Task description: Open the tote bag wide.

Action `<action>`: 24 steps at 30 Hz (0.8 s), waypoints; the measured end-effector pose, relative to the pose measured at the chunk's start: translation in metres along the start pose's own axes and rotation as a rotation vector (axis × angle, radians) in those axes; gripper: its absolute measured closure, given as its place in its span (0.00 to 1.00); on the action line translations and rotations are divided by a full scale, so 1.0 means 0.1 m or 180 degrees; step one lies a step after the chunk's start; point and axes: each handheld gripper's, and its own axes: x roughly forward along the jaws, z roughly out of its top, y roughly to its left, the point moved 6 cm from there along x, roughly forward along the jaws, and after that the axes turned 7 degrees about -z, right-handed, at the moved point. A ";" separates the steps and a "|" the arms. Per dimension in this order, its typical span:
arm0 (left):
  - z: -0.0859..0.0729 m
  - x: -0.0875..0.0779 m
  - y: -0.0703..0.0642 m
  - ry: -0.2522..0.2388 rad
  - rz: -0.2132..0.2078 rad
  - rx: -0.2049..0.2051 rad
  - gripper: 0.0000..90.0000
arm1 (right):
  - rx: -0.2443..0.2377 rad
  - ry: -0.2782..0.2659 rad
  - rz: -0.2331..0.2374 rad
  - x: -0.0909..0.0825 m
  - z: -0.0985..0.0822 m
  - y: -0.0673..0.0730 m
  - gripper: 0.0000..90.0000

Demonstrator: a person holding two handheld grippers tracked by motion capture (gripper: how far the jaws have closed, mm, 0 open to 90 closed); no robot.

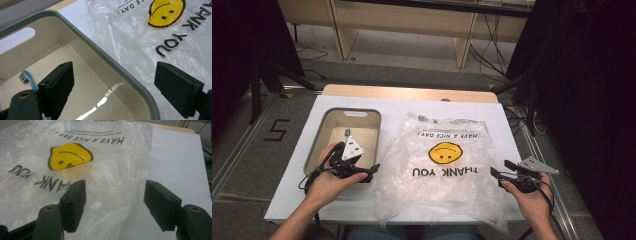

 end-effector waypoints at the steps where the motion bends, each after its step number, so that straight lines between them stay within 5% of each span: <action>1: 0.00 0.00 -0.01 0.0003 0.0002 0.0007 0.18 | 0.0003 -0.0003 0.0002 0.00 0.00 0.00 0.39; 10: 0.07 -0.03 -0.12 -0.0061 -0.0031 0.0064 0.19 | 0.0020 0.0058 0.0006 0.03 -0.01 0.00 0.39; 16: 0.22 -0.05 -0.43 -0.0143 -0.0235 0.0268 0.22 | 0.0018 0.0125 -0.0005 0.05 -0.02 0.01 0.39; 20: 0.24 0.00 -0.70 0.0018 -0.0420 0.0462 0.27 | 0.0032 0.0220 -0.0058 0.07 -0.03 -0.02 0.41; 24: 0.16 0.15 -0.97 0.0395 -0.0666 0.0646 0.28 | 0.0082 0.0373 -0.0082 0.11 -0.06 -0.03 0.42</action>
